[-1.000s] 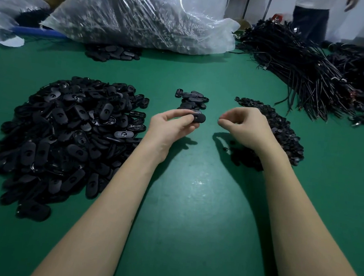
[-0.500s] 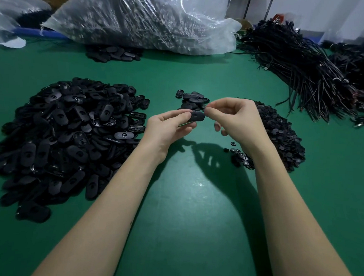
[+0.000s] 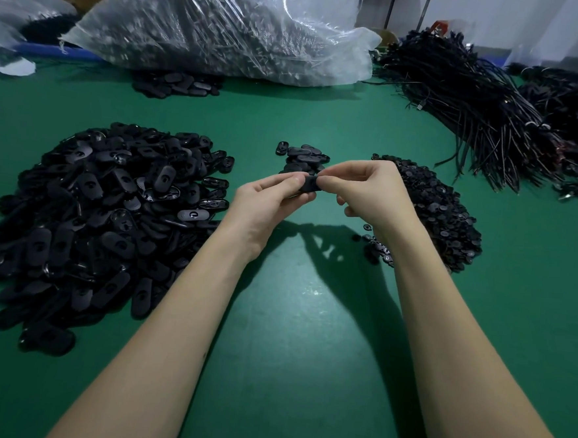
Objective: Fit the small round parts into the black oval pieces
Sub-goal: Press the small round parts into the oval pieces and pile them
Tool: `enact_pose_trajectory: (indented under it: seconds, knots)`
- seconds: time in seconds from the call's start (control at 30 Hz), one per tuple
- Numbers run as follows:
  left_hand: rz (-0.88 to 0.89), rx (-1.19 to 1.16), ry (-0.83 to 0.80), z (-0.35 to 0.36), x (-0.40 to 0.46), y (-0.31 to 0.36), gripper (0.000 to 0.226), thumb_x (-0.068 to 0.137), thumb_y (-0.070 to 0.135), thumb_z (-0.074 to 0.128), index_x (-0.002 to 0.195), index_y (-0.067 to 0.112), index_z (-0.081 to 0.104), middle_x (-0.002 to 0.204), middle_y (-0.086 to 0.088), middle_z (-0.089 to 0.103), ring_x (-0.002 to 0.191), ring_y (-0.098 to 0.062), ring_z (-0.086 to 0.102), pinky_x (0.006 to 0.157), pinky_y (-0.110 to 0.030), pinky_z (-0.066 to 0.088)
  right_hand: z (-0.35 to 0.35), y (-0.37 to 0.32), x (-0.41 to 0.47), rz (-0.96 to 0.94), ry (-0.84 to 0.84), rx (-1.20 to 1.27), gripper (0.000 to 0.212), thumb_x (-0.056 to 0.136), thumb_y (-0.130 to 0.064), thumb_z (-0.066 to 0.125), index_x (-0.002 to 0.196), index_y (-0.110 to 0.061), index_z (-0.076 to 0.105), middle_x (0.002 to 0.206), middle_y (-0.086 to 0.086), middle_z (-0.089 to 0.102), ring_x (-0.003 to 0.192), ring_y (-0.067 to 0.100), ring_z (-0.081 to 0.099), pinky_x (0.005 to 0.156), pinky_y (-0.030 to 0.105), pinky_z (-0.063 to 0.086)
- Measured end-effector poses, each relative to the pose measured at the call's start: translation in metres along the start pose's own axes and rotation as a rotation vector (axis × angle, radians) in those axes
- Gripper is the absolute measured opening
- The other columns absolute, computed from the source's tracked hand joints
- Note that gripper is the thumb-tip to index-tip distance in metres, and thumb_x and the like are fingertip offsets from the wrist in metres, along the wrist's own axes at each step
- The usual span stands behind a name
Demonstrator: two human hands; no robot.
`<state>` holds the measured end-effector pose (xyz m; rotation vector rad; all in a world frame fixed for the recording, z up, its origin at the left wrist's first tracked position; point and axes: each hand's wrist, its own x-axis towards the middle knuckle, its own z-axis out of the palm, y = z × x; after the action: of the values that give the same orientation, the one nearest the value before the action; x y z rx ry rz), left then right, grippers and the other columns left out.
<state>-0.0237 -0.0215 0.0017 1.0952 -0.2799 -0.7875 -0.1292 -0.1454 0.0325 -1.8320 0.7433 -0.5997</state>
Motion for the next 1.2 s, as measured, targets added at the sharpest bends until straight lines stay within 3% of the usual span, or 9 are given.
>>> enact_pose_trajectory:
  seconds: [0.33, 0.57, 0.73, 0.87, 1.0, 1.2]
  knots:
    - [0.005, -0.003, -0.035, 0.001, -0.001, 0.000, 0.009, 0.094, 0.003, 0.067, 0.094, 0.003, 0.075, 0.098, -0.012, 0.078, 0.095, -0.025, 0.076, 0.080, -0.020, 0.058, 0.003, -0.002, -0.002, 0.029, 0.016, -0.033, 0.008, 0.084, -0.024, 0.081, 0.077, -0.028, 0.080, 0.062, -0.017, 0.070, 0.047, -0.005, 0.052, 0.046, 0.015, 0.043]
    - [0.041, 0.095, -0.077, 0.000, -0.001, -0.001, 0.016, 0.095, 0.000, 0.064, 0.088, 0.007, 0.076, 0.096, -0.012, 0.078, 0.092, -0.023, 0.076, 0.078, -0.018, 0.057, 0.001, -0.001, -0.002, 0.074, -0.009, -0.063, 0.006, 0.079, -0.027, 0.085, 0.077, -0.026, 0.080, 0.055, -0.015, 0.063, 0.049, 0.005, 0.048, 0.050, 0.019, 0.040]
    - [0.048, 0.204, -0.070, -0.002, 0.001, -0.003, 0.018, 0.092, -0.006, 0.063, 0.088, 0.007, 0.074, 0.093, -0.010, 0.078, 0.088, -0.023, 0.076, 0.079, -0.021, 0.058, -0.003, 0.003, -0.002, 0.134, -0.063, -0.088, 0.022, 0.072, -0.035, 0.091, 0.086, -0.025, 0.076, 0.068, -0.004, 0.061, 0.056, 0.010, 0.048, 0.053, 0.022, 0.034]
    - [0.034, 0.193, -0.125, -0.004, 0.000, -0.003, 0.012, 0.090, -0.006, 0.067, 0.091, 0.004, 0.072, 0.093, -0.010, 0.077, 0.087, -0.019, 0.075, 0.079, -0.020, 0.057, -0.009, 0.006, -0.002, 0.197, -0.157, -0.009, 0.019, 0.070, -0.038, 0.093, 0.076, -0.028, 0.077, 0.069, -0.007, 0.062, 0.054, 0.009, 0.046, 0.048, 0.020, 0.033]
    - [-0.009, 0.150, -0.163, -0.005, -0.001, -0.003, 0.011, 0.091, -0.007, 0.064, 0.095, 0.002, 0.070, 0.089, -0.009, 0.078, 0.085, -0.017, 0.075, 0.076, -0.018, 0.057, -0.011, 0.012, -0.002, 0.238, -0.244, 0.117, 0.015, 0.073, -0.030, 0.092, 0.075, -0.025, 0.079, 0.077, -0.005, 0.069, 0.054, 0.005, 0.048, 0.044, 0.016, 0.032]
    - [0.028, 0.252, -0.112, -0.007, 0.001, -0.003, 0.013, 0.091, -0.007, 0.065, 0.090, 0.004, 0.072, 0.089, -0.009, 0.076, 0.082, -0.018, 0.074, 0.079, -0.020, 0.058, -0.011, 0.008, -0.001, 0.134, -0.183, -0.058, 0.006, 0.079, -0.023, 0.085, 0.080, -0.022, 0.079, 0.067, -0.005, 0.066, 0.050, 0.000, 0.053, 0.045, 0.014, 0.041]
